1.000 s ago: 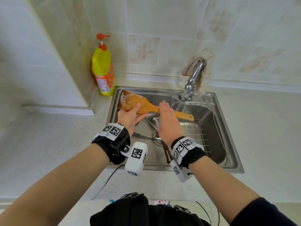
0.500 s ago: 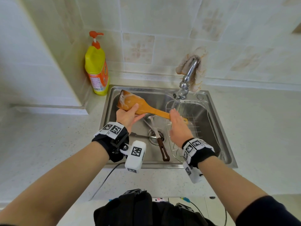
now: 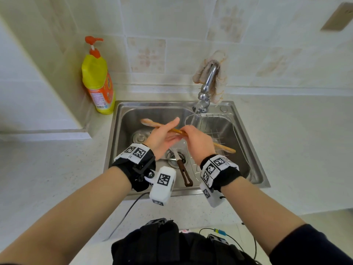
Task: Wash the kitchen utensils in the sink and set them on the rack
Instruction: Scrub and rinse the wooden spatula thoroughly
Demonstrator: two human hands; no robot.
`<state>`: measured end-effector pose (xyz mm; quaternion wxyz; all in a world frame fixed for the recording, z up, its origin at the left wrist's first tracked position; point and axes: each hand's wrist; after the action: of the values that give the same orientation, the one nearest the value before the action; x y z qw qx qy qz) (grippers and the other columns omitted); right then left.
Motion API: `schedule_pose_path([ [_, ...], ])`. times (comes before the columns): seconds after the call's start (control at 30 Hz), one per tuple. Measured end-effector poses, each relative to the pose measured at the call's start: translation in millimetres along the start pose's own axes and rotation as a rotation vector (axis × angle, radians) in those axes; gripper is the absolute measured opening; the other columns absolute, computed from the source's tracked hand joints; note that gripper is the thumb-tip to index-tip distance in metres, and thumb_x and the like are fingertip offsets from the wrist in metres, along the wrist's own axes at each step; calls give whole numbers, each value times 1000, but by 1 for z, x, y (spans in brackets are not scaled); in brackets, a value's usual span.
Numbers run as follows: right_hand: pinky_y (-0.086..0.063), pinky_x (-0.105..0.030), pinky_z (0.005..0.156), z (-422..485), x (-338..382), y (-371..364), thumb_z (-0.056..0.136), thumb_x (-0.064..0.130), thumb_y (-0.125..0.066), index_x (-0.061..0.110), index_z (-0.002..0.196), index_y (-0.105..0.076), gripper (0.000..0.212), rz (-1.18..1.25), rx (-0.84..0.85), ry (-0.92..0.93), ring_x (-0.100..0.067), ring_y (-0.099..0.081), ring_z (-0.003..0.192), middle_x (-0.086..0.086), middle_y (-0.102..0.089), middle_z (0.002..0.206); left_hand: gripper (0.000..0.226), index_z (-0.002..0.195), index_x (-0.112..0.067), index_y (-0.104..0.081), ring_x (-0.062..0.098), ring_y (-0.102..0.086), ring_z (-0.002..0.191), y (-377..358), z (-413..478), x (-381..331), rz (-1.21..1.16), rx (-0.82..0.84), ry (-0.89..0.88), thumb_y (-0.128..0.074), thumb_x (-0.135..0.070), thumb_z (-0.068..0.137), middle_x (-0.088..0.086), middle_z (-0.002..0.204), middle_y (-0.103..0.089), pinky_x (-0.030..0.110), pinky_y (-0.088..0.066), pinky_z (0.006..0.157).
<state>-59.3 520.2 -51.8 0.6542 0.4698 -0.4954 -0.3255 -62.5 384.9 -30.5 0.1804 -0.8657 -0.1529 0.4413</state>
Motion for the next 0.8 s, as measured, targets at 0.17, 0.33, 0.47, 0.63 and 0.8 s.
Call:
schedule_pose_path([
  [0.17, -47, -30, 82, -6, -19, -5, 89, -4, -48, 14, 140, -38, 56, -11, 90, 135, -22, -57, 110, -7, -53, 129, 13, 87, 0, -52, 28, -59, 98, -3, 4, -5, -153, -244, -82, -41, 0, 95, 20, 99, -58, 38, -47, 97],
  [0.33, -40, -32, 105, -14, -44, -16, 89, -4, -46, 11, 142, -29, 58, 53, 242, -180, -21, -43, 129, -7, -32, 149, 10, 97, 1, -51, 26, -59, 100, -5, 11, -6, -180, -395, -170, -42, 1, 95, 16, 106, -56, 37, -47, 97],
  [0.47, -25, -30, 115, 7, 6, -27, 82, -12, -49, 6, 146, -21, 72, 293, 181, 109, -22, -31, 138, -11, -28, 151, 11, 95, 0, -54, 26, -58, 101, -16, 14, 5, -194, -478, -227, -43, -1, 95, 11, 99, -60, 33, -52, 88],
  [0.63, -35, -30, 109, 3, -37, -39, 86, -8, -46, 8, 144, -23, 65, 227, 298, -52, -21, -42, 127, -10, -37, 143, 30, 126, 4, -43, 31, -55, 115, -5, 15, 0, -300, -546, -273, -40, -4, 98, 18, 124, -54, 35, -48, 89],
  [0.8, -36, -34, 108, 18, -35, -29, 85, -7, -51, 5, 144, -18, 69, 229, 344, -39, -25, -39, 131, -11, -29, 147, 31, 128, 3, -42, 30, -56, 114, -18, 24, 3, -227, -517, -271, -40, -5, 97, 21, 130, -52, 34, -48, 90],
])
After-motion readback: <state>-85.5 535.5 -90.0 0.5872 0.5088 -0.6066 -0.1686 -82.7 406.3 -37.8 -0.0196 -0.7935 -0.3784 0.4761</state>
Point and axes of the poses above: each hand's wrist, its own z-axis towards the middle knuckle, its own y-axis out of the back of the hand, x = y × z
